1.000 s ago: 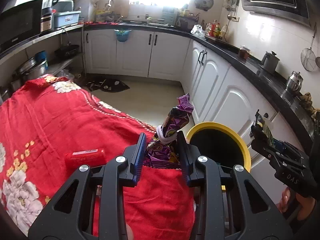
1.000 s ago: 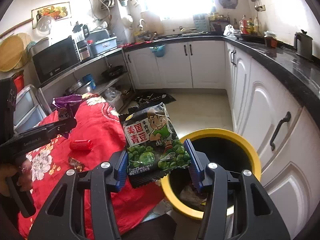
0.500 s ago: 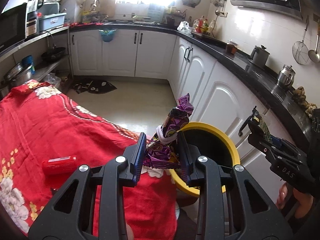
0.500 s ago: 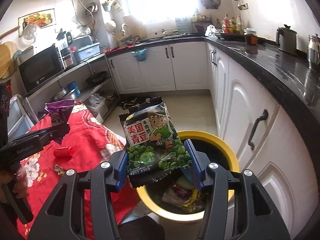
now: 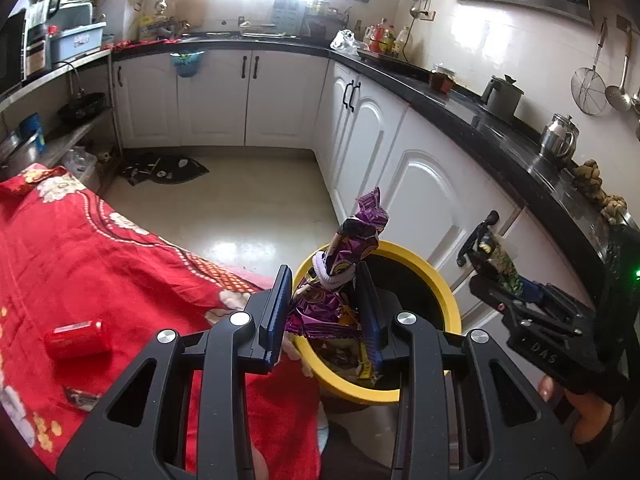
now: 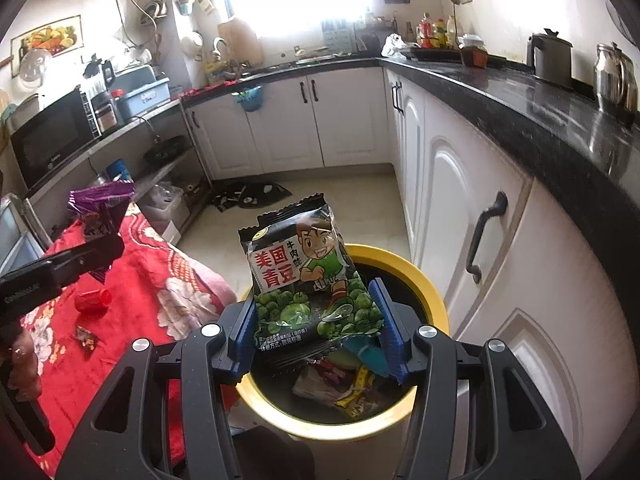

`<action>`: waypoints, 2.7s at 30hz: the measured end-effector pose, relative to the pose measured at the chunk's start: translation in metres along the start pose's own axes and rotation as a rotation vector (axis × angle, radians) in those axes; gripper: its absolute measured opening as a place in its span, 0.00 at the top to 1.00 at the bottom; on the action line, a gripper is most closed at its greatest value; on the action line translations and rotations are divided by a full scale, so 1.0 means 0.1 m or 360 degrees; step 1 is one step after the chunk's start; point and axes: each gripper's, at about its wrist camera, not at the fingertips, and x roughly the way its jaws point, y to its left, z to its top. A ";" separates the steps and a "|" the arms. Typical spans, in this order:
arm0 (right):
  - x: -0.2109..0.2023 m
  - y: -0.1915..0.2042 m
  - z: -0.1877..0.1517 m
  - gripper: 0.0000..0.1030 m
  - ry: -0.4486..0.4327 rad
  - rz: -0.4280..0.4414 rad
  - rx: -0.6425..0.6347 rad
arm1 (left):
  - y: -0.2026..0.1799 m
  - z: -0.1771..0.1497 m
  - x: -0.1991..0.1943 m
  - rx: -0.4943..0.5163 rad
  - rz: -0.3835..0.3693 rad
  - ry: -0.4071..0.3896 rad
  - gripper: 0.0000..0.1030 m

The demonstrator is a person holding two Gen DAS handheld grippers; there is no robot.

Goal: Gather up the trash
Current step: 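Carry the green bag with the right tool while the left tool carries the purple wrapper to the bin, then open the right tool over the bin while the left tool releases the purple wrapper into it, then move both tools back over the table toward the red cylinder and chocolate wrapper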

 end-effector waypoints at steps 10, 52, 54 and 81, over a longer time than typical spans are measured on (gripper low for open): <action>0.24 -0.09 -0.11 0.50 0.0099 -0.0045 0.0022 | -0.09 -0.04 0.26 0.0007 -0.0047 0.0066 0.75; 0.33 -0.12 -0.20 0.20 0.0101 -0.0156 0.0051 | 0.21 -0.14 0.39 -0.0159 0.0046 0.0086 0.10; 0.26 -0.09 -0.17 0.19 0.0077 -0.0140 0.0046 | 0.25 -0.15 0.33 -0.0166 0.0056 0.0073 0.10; -0.05 0.82 -0.01 0.19 -0.0015 0.0123 -0.0160 | 0.89 -0.19 -0.48 -0.0273 0.0312 -0.0145 0.10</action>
